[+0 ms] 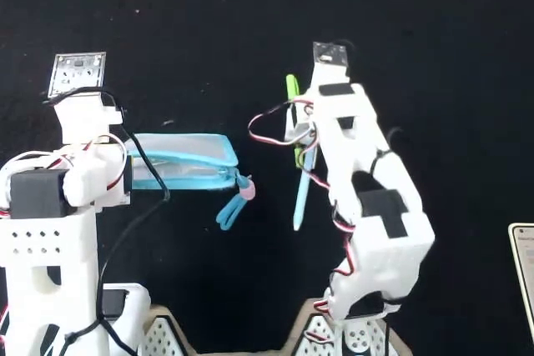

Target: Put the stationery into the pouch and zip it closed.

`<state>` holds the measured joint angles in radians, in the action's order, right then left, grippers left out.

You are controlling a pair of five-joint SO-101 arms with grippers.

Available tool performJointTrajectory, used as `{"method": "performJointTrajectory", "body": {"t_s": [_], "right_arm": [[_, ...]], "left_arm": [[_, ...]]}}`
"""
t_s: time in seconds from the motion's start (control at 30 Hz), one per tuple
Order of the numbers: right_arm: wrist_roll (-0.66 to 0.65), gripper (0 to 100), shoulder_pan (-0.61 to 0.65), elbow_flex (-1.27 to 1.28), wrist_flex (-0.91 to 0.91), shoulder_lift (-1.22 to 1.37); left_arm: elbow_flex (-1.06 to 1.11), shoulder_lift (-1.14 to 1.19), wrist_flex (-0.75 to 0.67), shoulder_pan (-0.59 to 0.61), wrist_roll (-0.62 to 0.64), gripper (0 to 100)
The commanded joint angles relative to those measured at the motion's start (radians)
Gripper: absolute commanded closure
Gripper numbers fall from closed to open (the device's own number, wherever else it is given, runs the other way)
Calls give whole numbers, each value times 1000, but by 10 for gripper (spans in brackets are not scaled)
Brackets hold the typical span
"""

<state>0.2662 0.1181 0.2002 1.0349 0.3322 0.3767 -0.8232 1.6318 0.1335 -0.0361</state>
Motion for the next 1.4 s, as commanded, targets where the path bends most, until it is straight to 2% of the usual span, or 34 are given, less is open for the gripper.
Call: {"method": "performJointTrajectory", "body": {"t_s": [0.0, 0.33, 0.6, 0.67, 0.73, 0.9, 1.03, 1.27, 1.37], "right_arm": [[0, 864, -20, -91, 80, 22], [-130, 867, -77, -191, 97, 101], [-137, 871, -75, -206, 100, 159], [-149, 912, -69, -206, 101, 157], [-201, 994, -69, -213, 123, 148], [-275, 988, -75, -277, 238, 70], [-397, 988, -78, -285, 304, -18], [-712, 988, -83, -200, 304, -76], [-763, 986, -78, -160, 265, -71]], "left_arm": [[-12, -12, -11, 15, 0, 970], [-12, -12, -9, 15, 0, 970], [-12, -12, -9, 15, 0, 970], [-12, -12, -9, 15, 0, 970], [-12, -12, -9, 15, 0, 970], [-12, -12, -9, 15, 0, 970], [-12, -12, -9, 15, 0, 970], [-12, -12, -9, 15, 0, 970], [-12, -12, -9, 15, 0, 970]]}}
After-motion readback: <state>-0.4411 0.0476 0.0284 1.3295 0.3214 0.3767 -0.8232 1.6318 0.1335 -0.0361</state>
